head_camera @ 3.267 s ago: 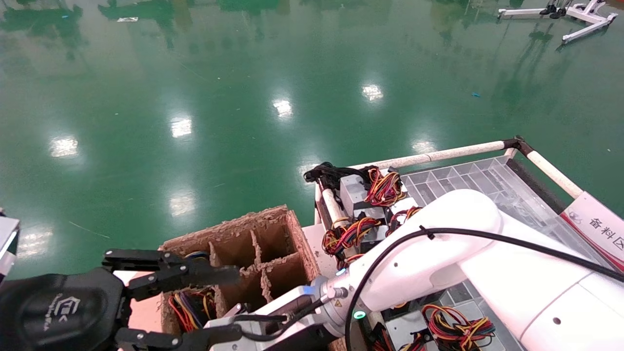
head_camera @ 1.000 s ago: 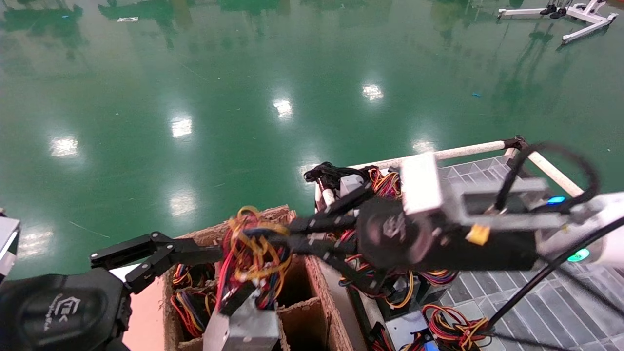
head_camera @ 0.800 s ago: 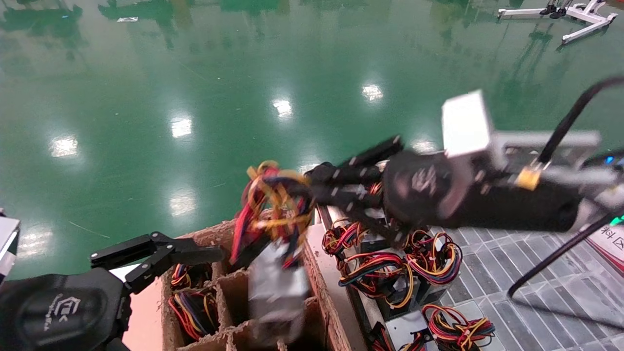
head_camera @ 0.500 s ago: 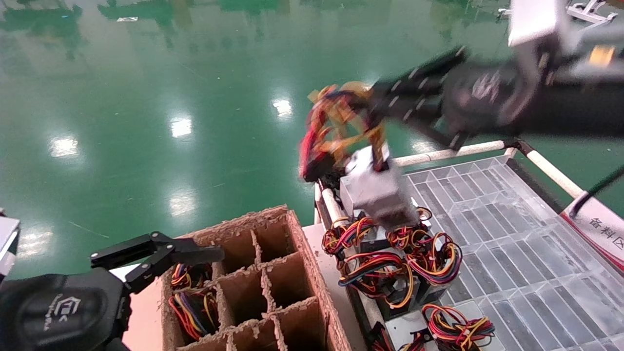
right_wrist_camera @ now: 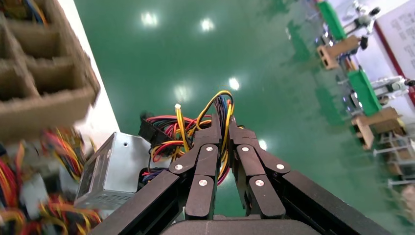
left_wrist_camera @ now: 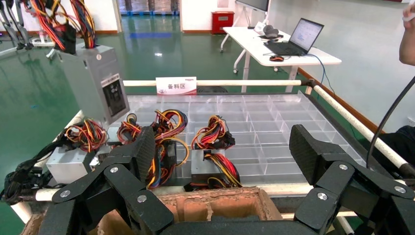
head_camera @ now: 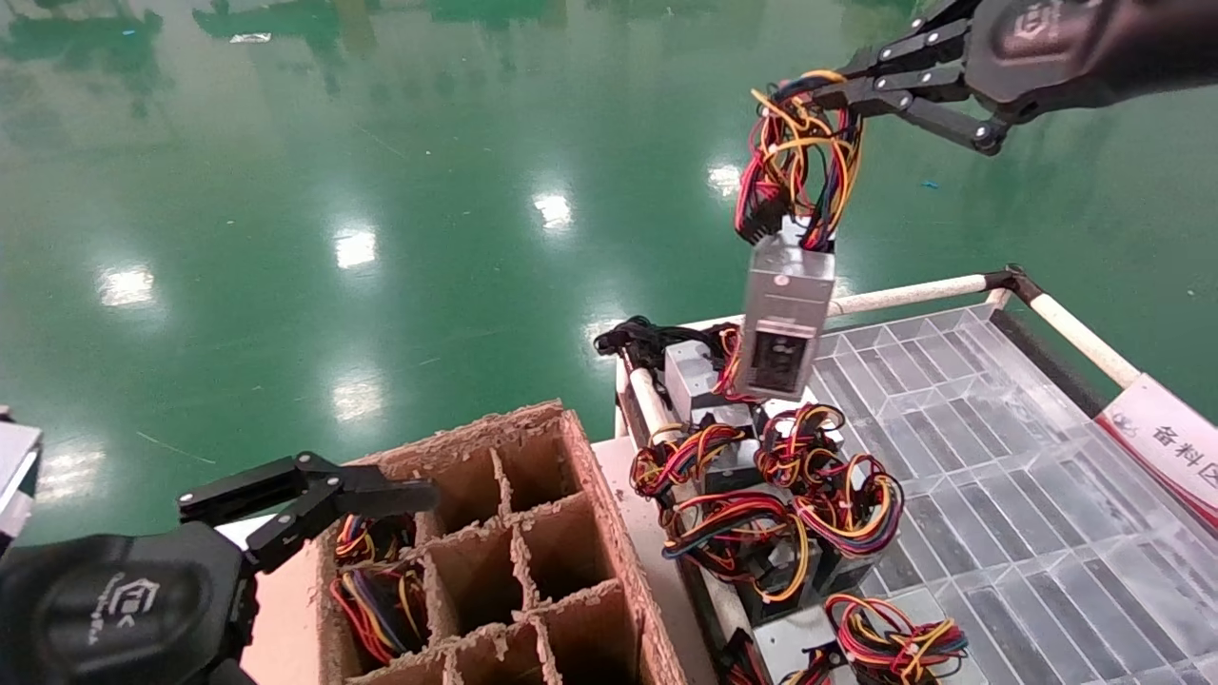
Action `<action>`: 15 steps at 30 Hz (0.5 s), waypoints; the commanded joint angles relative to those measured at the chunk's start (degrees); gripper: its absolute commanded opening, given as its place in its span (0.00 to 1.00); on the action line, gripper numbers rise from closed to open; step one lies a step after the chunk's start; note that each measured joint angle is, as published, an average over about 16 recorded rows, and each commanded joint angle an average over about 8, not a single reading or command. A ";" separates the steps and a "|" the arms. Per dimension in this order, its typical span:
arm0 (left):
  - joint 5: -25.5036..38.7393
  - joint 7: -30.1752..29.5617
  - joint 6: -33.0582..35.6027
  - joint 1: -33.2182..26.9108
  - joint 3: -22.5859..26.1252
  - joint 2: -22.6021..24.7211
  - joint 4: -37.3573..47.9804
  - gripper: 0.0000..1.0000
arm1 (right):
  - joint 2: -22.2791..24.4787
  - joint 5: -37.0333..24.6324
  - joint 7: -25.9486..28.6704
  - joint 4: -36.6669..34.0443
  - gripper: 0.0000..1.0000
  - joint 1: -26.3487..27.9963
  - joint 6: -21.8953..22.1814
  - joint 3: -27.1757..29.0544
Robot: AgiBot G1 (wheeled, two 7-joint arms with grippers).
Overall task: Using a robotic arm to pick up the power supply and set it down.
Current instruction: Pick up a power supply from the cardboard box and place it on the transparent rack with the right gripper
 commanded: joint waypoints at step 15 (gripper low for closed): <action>-0.01 0.01 -0.01 0.00 0.02 -0.01 0.00 1.00 | -9.99 -12.87 -10.63 -9.94 0.00 2.48 15.14 -7.49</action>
